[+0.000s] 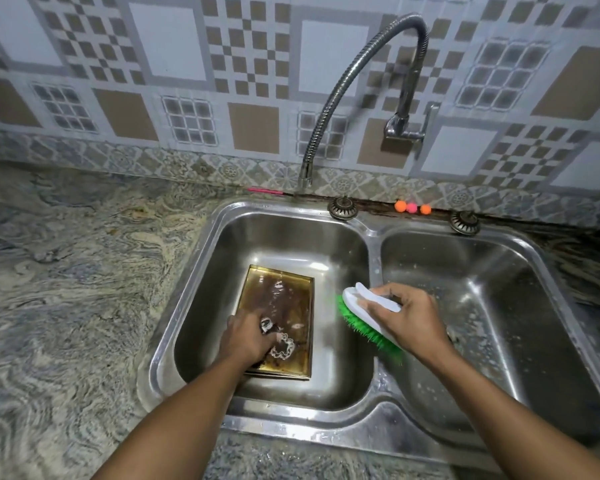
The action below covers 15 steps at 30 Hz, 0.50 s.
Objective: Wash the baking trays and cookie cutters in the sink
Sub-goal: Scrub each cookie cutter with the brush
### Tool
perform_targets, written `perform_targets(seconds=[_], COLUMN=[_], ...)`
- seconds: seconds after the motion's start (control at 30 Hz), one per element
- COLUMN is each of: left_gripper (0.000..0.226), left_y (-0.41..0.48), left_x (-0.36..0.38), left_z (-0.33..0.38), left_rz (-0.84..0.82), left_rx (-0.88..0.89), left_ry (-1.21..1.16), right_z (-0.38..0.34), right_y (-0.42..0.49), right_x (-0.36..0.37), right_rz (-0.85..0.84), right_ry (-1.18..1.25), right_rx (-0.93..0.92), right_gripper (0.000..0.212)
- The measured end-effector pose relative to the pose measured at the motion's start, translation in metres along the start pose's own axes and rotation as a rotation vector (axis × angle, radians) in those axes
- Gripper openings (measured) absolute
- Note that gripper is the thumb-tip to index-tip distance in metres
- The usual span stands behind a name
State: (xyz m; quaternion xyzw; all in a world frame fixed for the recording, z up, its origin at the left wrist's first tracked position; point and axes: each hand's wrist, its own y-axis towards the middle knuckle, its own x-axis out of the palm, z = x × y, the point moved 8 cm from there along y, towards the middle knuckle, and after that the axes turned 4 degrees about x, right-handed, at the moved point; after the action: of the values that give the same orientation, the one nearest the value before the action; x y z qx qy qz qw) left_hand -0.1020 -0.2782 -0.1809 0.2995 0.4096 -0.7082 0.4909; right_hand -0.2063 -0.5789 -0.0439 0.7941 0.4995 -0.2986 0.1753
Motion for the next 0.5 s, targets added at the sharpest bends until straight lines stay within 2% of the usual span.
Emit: perform_targets(seconds=[0.13, 0.3, 0.4, 0.5], left_gripper=[0.054, 0.027, 0.016, 0.014], left_y=[0.000, -0.020, -0.037, -0.045], left_x=[-0.012, -0.016, 0.008, 0.063], left_z=[0.056, 0.172, 0.238, 0.286], left_rz=[0.099, 0.241, 0.177, -0.027], left_rx=[0.126, 0.412, 0.517, 0.525], left_ry=[-0.106, -0.290, -0.373, -0.316], right_z=[0.019, 0.069, 0.104, 0.147], right_y=[0.009, 0.023, 0.027, 0.026], right_x=[-0.053, -0.124, -0.147, -0.157], right_rz=[0.116, 0.287, 0.296, 0.276], right_ry=[0.117, 0.132, 0.110, 0.086], right_rx=[0.086, 0.182, 0.256, 0.297], right_gripper=[0.020, 0.021, 0.021, 0.027])
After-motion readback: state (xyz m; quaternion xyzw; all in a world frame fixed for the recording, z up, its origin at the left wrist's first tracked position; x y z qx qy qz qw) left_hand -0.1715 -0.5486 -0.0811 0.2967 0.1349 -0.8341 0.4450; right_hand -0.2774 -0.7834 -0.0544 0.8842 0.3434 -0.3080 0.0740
